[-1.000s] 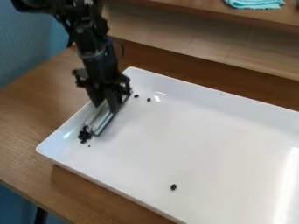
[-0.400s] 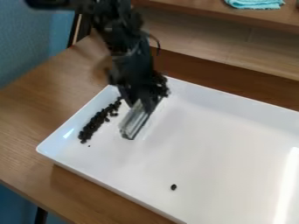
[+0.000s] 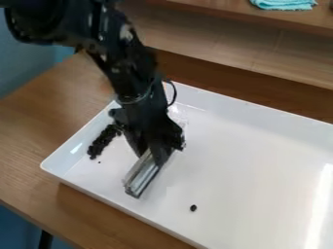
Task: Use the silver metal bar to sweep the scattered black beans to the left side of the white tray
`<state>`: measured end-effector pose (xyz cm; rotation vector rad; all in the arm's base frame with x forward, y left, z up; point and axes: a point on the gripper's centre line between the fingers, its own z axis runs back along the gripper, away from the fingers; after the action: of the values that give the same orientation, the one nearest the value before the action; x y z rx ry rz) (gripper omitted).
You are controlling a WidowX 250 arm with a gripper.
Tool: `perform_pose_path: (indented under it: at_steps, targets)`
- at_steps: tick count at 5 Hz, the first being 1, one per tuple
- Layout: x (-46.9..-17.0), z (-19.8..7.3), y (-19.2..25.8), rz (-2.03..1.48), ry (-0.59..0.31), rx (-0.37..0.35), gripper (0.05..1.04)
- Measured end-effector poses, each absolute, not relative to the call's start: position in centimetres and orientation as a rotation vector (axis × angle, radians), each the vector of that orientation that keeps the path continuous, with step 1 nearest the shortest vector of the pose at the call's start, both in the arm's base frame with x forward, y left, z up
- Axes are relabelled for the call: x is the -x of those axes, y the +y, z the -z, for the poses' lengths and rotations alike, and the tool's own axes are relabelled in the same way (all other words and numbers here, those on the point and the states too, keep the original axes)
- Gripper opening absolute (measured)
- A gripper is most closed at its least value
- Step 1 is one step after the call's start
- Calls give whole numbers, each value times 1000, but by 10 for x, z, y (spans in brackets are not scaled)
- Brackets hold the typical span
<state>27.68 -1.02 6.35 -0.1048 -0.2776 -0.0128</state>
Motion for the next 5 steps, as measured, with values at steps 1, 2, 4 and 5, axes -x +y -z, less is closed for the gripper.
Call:
perform_pose_path:
  at_steps: [1,2,4,5]
  targets:
    - [-262,-54,-13,21,-241,89,370]
    - [-259,-48,-7,27,-235,75,370]
    - [-259,-38,30,-21,-247,61,370]
    - [-254,-38,49,-34,-252,68,370]
